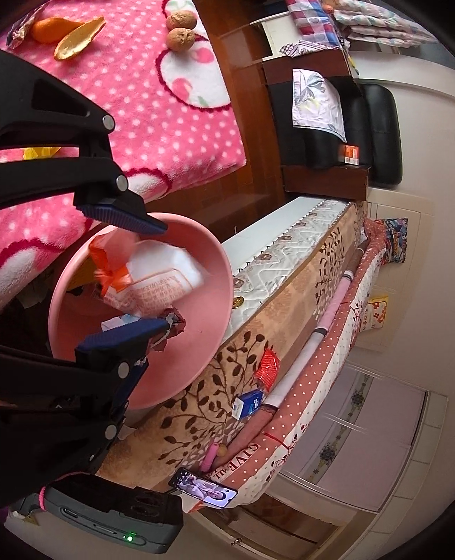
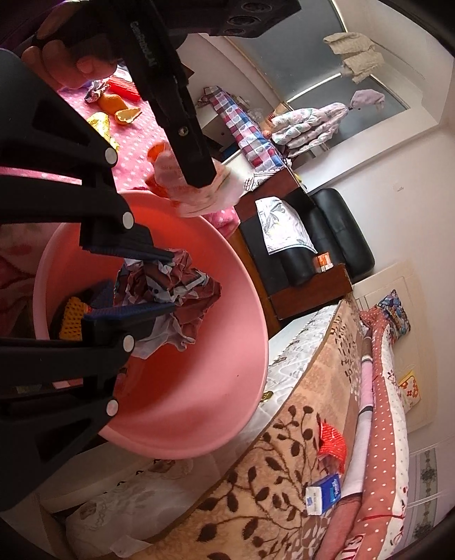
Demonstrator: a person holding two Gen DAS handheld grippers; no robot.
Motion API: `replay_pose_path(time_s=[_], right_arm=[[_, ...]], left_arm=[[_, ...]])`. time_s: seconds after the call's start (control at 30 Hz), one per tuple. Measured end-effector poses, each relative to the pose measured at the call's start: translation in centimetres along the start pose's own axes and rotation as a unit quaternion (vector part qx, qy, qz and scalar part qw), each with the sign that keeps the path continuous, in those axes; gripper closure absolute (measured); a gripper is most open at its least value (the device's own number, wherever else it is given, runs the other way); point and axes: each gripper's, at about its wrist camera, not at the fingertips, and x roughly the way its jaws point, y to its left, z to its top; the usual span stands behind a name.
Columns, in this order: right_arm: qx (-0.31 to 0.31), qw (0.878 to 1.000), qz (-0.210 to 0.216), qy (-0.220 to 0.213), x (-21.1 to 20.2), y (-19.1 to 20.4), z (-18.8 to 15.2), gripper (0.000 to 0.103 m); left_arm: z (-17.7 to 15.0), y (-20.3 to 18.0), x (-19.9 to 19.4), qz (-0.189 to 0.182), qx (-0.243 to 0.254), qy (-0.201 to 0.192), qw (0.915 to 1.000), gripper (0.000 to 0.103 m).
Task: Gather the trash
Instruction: 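Open both tools to drop the paper and white bag into the bucket, then move both open tools back over the table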
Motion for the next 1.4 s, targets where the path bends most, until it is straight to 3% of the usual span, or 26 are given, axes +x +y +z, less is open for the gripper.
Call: replay_pose_path(time_s=[0.23, 0.67, 1.4], right_arm=[[0.011, 1.000, -0.001, 0.003, -0.1, -0.3, 0.0, 0.072], [-0.006, 1.000, 0.001, -0.008, -2.1, 1.8, -0.1, 0.072], [-0.047, 0.998, 0.033, -0.018, -6.1, 8.8, -2.2, 0.072]], left_arm=[[-0.1, 0.1, -0.5, -0.002, -0.002, -0.001, 1.0000, 0.047], [-0.8, 1.1, -4.3, 0.006, -0.021, -0.025, 0.9995, 0.047], [-5.6, 7.2, -15.2, 0.086, -0.055, -0.072, 0.9921, 0.047]])
